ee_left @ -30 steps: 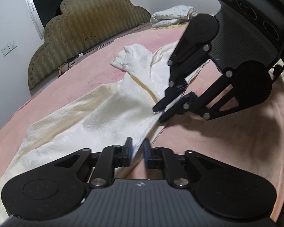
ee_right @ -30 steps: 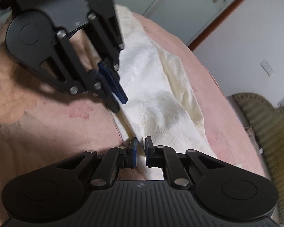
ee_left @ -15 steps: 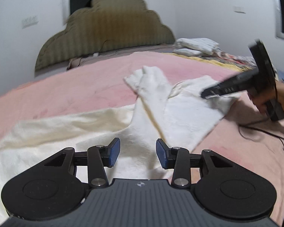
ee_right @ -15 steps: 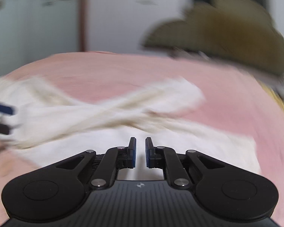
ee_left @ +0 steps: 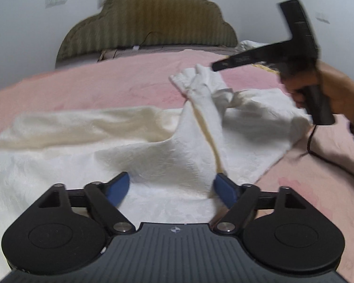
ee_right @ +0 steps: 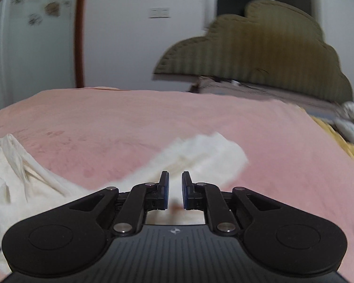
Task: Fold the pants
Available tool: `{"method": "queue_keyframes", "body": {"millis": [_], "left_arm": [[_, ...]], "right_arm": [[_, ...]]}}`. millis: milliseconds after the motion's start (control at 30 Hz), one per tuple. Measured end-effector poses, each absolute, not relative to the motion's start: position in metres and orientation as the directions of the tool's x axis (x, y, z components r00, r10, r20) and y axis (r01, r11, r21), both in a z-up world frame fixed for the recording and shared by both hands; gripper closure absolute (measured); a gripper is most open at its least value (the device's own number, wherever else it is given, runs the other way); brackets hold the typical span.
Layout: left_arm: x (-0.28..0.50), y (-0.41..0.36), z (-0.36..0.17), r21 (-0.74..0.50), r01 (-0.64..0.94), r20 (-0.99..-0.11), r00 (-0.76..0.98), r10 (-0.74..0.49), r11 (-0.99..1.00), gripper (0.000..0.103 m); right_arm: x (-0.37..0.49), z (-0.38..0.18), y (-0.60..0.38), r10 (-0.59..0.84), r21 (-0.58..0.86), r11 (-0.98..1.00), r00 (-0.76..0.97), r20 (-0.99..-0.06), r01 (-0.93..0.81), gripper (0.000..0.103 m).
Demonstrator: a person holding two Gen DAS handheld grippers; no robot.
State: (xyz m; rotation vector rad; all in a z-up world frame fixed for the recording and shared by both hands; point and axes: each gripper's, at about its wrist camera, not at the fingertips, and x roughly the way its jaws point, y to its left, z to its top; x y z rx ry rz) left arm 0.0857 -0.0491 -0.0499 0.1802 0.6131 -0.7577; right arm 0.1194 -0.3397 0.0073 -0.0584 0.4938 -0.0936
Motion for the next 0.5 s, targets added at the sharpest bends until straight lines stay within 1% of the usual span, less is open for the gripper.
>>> {"method": "queue_keyframes", "body": {"millis": [100, 200, 267, 333, 400, 433, 467, 500], "left_arm": [[0.091, -0.042, -0.049, -0.110, 0.680, -0.585, 0.545, -0.601, 0.725, 0.011], [0.090, -0.039, -0.048, -0.115, 0.681, -0.586, 0.541, -0.603, 0.723, 0.010], [0.090, -0.037, -0.047, -0.119, 0.681, -0.586, 0.539, -0.605, 0.722, 0.010], [0.090, -0.034, -0.047, -0.129, 0.682, -0.584, 0.535, -0.611, 0.720, 0.010], [0.090, -0.032, -0.046, -0.140, 0.683, -0.581, 0.529, -0.618, 0.717, 0.009], [0.091, -0.033, -0.045, -0.144, 0.683, -0.581, 0.527, -0.620, 0.716, 0.009], [0.092, -0.033, -0.045, -0.145, 0.684, -0.581, 0.526, -0.621, 0.715, 0.008], [0.092, -0.032, -0.045, -0.145, 0.684, -0.581, 0.526, -0.621, 0.715, 0.008]], "right_arm": [[0.173, 0.002, -0.328, -0.089, -0.104, 0.994, 0.840, -0.536, 0.038, 0.091], [0.219, -0.010, -0.332, -0.150, -0.120, 0.988, 0.790, -0.595, 0.097, 0.091], [0.244, -0.020, -0.346, -0.181, -0.088, 0.983, 0.742, -0.646, 0.163, 0.090], [0.259, -0.028, -0.360, -0.176, -0.024, 0.976, 0.711, -0.681, 0.218, 0.090], [0.267, -0.031, -0.366, -0.180, 0.004, 0.967, 0.698, -0.694, 0.254, 0.078], [0.269, -0.031, -0.367, -0.185, 0.008, 0.965, 0.696, -0.694, 0.264, 0.062], [0.271, -0.032, -0.366, -0.187, 0.004, 0.965, 0.692, -0.698, 0.264, 0.034], [0.272, -0.033, -0.363, -0.188, -0.010, 0.967, 0.689, -0.700, 0.254, 0.023]]}}
